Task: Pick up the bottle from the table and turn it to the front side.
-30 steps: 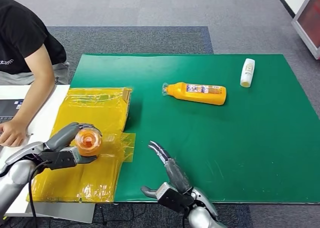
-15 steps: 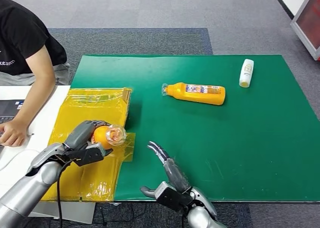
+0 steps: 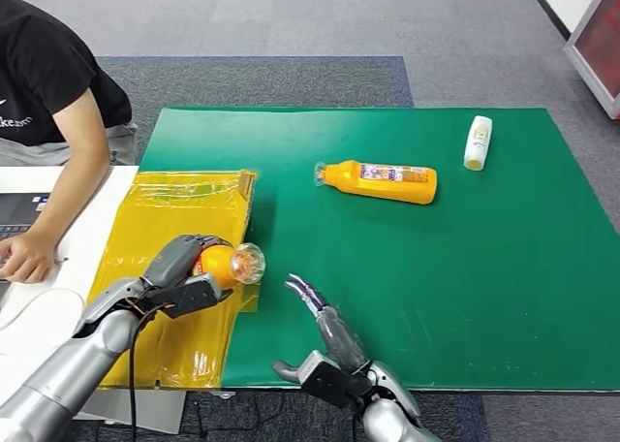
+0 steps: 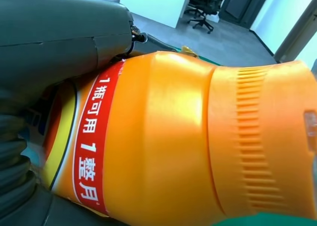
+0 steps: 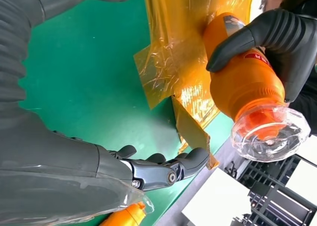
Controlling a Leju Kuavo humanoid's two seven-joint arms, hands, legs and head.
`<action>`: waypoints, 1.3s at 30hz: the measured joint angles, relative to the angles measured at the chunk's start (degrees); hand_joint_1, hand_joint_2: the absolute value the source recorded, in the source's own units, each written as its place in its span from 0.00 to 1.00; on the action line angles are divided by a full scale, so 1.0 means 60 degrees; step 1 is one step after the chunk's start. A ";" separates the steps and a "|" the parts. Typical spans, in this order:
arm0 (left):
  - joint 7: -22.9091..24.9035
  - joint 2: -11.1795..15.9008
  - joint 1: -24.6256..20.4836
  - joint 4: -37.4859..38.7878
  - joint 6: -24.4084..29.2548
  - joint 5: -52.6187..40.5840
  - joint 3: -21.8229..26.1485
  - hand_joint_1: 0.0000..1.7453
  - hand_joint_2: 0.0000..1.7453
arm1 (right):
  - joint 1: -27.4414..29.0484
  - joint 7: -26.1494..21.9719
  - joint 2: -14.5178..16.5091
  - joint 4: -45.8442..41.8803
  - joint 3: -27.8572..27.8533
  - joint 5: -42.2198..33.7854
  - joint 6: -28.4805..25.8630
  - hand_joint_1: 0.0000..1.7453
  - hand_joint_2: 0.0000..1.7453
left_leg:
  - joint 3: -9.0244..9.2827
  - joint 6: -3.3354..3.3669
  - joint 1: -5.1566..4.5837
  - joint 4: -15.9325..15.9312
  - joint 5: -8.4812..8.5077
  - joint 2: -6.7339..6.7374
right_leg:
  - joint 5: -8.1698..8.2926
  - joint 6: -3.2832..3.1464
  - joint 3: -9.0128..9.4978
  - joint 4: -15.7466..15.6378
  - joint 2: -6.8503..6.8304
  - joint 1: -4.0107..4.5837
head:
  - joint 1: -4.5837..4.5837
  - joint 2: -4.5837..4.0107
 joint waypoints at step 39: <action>-0.0419 -0.0395 0.0239 0.0627 -0.0208 0.0877 0.0738 0.01 1.00 | 0.0026 0.0018 0.0002 0.0210 0.0000 -0.0090 -0.0065 0.00 1.00 | 0.0014 0.0006 -0.0007 0.0000 0.0025 -0.0040 | 0.0008 0.0004 0.0005 0.0003 -0.0041 -0.0005 | 0.0000 0.0000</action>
